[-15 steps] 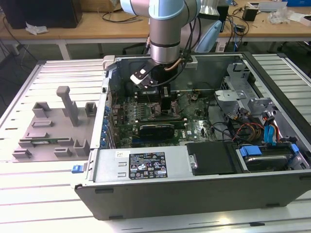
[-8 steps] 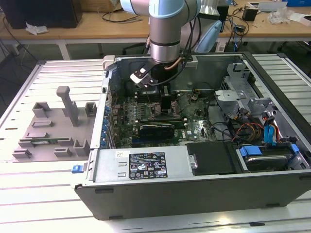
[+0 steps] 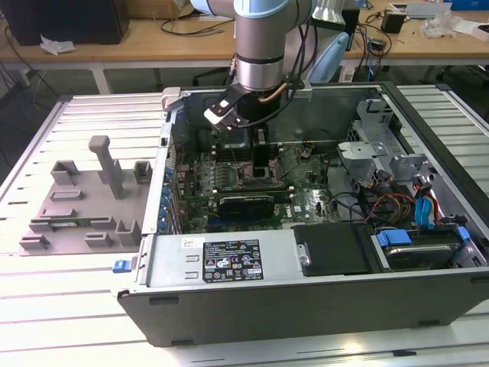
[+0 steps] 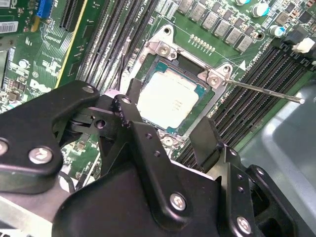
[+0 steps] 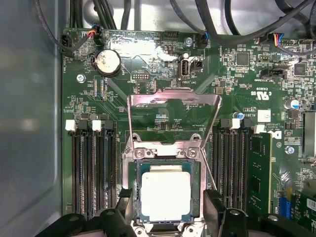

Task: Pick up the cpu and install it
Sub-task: 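Place the cpu into insertion slot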

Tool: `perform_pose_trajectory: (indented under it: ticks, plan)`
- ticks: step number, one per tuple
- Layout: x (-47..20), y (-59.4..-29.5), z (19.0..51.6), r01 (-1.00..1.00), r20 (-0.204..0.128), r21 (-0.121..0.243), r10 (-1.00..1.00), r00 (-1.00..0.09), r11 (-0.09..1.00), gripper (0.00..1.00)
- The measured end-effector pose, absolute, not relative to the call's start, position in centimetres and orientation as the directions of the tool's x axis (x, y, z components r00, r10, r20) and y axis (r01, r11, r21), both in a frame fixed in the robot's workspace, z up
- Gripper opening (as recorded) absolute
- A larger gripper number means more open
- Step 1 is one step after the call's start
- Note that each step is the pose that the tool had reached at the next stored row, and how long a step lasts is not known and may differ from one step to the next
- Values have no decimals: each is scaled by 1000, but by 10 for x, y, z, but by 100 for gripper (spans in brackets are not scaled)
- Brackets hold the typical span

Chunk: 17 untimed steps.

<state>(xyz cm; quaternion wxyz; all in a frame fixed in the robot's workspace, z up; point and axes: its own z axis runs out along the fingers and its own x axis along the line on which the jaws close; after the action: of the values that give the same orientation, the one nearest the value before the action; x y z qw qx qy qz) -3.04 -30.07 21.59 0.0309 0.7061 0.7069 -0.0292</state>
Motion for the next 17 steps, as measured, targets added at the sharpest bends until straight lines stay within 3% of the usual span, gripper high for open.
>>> perform_pose_trajectory:
  ticks: [2,3,4,13,17]
  plan:
    - [-30,-301,216,1000,-85,2,996,-1,1,67]
    - [-30,-301,216,1000,-85,2,996,-1,1,59]
    - [-30,-301,216,1000,-85,2,996,-1,1,59]
    - [-30,-301,216,1000,-86,2,996,-1,1,11]
    - [-30,-301,216,1000,-86,2,996,-1,1,11]
